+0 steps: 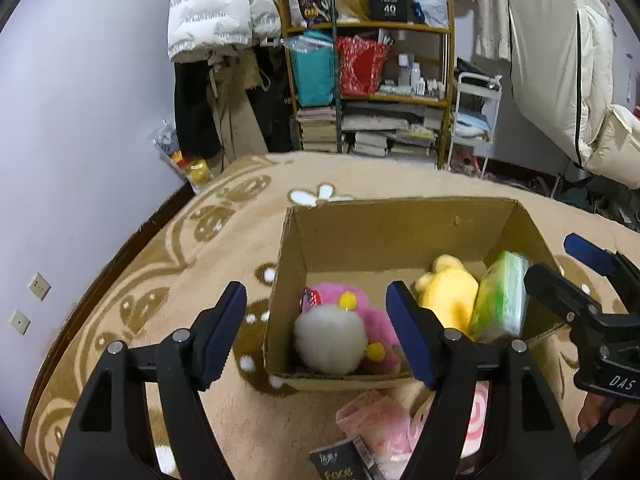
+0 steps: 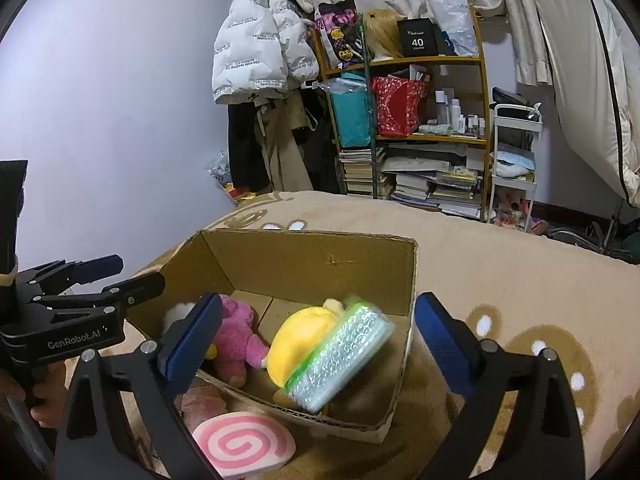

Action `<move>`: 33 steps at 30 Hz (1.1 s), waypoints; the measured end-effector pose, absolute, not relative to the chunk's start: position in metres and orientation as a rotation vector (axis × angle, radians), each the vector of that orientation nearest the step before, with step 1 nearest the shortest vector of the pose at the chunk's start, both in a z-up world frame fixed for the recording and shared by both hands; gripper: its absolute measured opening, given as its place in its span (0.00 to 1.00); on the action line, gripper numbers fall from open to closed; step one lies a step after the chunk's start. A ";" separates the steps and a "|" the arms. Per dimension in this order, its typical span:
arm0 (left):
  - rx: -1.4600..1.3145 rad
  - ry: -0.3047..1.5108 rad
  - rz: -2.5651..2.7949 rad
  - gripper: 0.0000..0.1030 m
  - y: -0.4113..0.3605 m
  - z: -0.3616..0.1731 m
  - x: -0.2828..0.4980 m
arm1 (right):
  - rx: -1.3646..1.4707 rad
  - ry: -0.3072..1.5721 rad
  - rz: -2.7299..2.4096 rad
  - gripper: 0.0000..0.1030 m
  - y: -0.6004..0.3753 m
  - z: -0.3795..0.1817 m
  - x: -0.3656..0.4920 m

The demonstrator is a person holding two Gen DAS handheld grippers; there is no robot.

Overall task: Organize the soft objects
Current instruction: 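Release the white keychain into the box while the right tool releases the green tissue pack, then move both tools back toward the remaining items beside the box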

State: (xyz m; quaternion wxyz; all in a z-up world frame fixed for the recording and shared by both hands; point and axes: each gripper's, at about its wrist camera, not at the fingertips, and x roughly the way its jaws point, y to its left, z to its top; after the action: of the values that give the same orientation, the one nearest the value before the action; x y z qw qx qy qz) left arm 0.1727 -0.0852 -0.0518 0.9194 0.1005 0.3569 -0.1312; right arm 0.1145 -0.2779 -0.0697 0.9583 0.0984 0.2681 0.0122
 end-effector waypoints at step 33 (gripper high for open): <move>0.206 1.023 -0.201 0.89 -0.036 -0.033 0.101 | 0.278 0.776 -0.069 1.00 -0.261 -0.040 0.025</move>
State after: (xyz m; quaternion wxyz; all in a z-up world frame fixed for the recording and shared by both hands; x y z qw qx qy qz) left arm 0.1008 -0.0358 -0.0325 0.8622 0.0982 0.4876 -0.0960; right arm 0.0251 -0.2613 -0.0400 0.9156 0.1349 0.3773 -0.0333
